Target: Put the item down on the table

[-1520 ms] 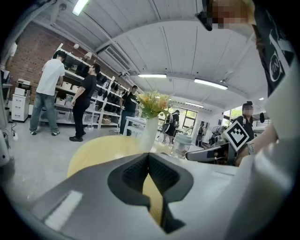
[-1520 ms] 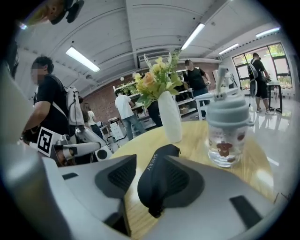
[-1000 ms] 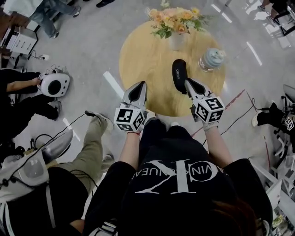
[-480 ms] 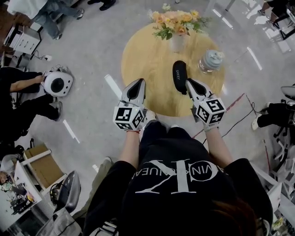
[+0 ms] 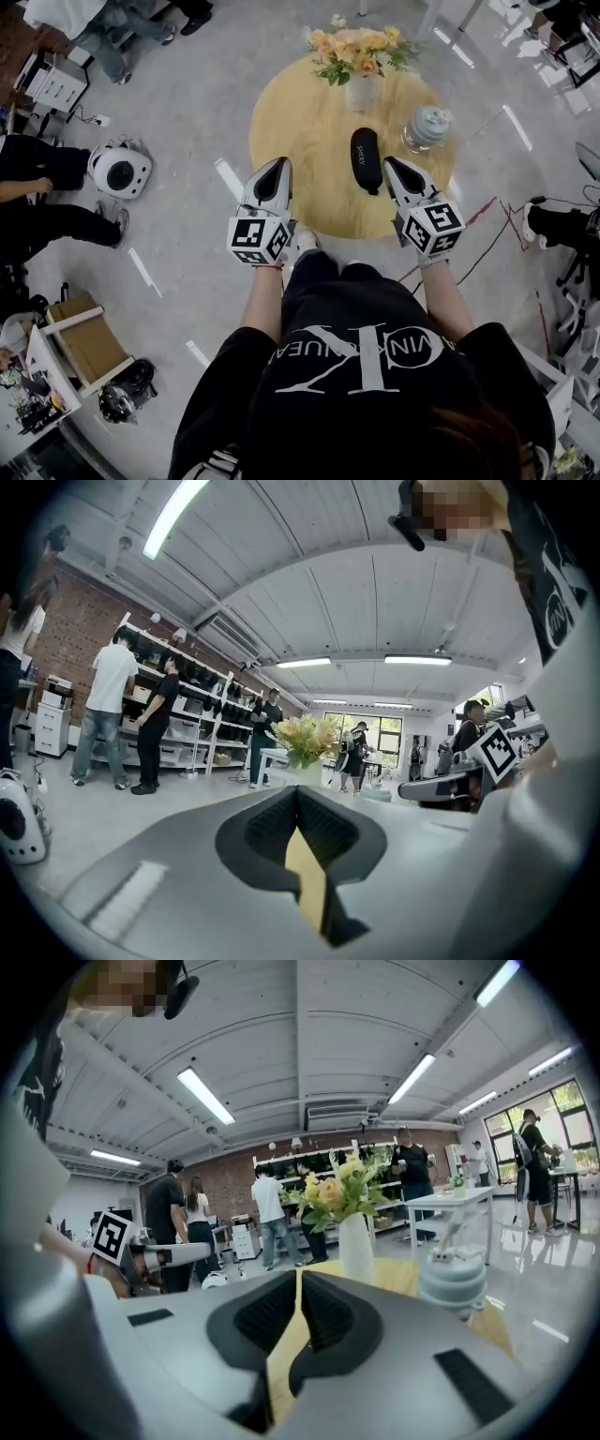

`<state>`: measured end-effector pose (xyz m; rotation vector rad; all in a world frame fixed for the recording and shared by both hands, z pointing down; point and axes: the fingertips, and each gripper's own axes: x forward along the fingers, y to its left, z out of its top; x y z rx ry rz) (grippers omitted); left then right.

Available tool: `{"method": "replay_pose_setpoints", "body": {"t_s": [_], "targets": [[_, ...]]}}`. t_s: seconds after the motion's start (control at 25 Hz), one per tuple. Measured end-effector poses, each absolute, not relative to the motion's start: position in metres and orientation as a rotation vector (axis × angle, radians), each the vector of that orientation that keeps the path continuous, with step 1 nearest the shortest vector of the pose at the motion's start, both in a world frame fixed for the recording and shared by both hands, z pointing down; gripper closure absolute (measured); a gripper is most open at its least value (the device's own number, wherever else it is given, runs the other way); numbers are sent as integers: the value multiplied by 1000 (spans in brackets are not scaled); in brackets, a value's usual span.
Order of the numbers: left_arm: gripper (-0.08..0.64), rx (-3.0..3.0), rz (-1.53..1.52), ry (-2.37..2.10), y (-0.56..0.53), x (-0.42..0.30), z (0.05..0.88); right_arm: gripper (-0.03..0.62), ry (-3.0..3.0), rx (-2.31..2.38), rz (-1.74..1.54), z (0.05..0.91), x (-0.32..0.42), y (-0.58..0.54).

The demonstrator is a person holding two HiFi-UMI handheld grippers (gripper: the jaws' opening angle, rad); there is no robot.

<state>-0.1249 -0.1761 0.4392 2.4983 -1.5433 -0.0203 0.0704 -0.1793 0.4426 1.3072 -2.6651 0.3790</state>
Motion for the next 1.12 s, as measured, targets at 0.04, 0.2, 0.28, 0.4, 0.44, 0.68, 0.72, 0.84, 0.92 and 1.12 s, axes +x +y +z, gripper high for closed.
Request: {"method": "replay_pose_setpoints", "body": {"t_s": [0.04,0.2,0.28,0.4,0.44,0.68,0.72,0.84,0.92,1.12], "targets": [[549,2500,-25,-1549,-176,-126,437,565,-2668,1311,373,441,71,-179],[549,2503,-43,-1571,-176,-128,429,565,-2679,1319,353,434,73,-179],[549,2505,-50,-1582,-176,-129,426,565,-2684,1322,343,431,75,-179],[549,2508,-59,-1595,-176,-129,422,565,-2690,1327,326,427,77,-179],[549,2509,-63,-1600,-176,-130,420,565,-2692,1330,320,425,78,-179],[549,2518,-90,-1632,-177,-134,406,565,-2718,1330,275,410,77,-181],[549,2520,-95,-1637,-177,-135,405,565,-2722,1328,268,408,76,-182],[549,2525,-105,-1648,-178,-136,401,565,-2730,1330,254,405,76,-183],[549,2527,-107,-1655,-178,-137,398,565,-2734,1333,247,402,77,-183],[549,2528,-113,-1675,-177,-139,393,565,-2744,1335,234,397,76,-184]]}}
